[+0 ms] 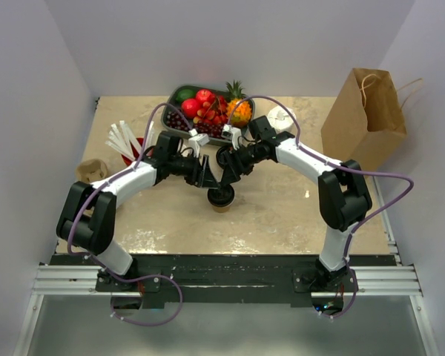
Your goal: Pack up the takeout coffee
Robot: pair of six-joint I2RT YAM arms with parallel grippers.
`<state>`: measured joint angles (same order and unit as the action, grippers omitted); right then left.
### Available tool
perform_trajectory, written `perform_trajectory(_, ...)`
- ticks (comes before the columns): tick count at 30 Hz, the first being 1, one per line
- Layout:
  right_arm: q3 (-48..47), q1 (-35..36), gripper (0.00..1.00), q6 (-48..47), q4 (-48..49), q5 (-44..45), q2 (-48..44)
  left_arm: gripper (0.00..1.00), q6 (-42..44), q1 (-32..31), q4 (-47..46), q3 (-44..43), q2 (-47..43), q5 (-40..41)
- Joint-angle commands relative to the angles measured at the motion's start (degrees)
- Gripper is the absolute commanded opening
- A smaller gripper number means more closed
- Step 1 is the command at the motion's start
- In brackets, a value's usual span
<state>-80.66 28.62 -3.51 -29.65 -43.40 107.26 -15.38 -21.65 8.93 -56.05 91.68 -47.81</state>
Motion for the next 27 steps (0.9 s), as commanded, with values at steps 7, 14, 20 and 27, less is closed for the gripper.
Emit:
perform_trajectory(7, -0.37, 0.38, 0.69, -3.86, -2.34, -0.45, -4.34, 0.59, 3.51, 0.03, 0.91, -2.83, -3.17, 2.64)
perform_trajectory(14, -2.31, -0.58, 0.70, -9.94, -11.04, -4.76, -6.19, 0.64, 7.72, 2.22, 5.29, -5.20, -2.21, -3.95)
perform_trajectory(20, -2.31, -0.76, 0.70, -8.97, -10.52, -2.84, -6.45, 0.64, 5.89, 2.40, 1.45, -2.75, -2.65, -6.50)
perform_trajectory(27, -0.73, -0.76, 0.69, -8.80, -9.99, -1.69, -4.87, 0.63, 4.65, 2.05, -0.14, -2.04, -0.10, -7.47)
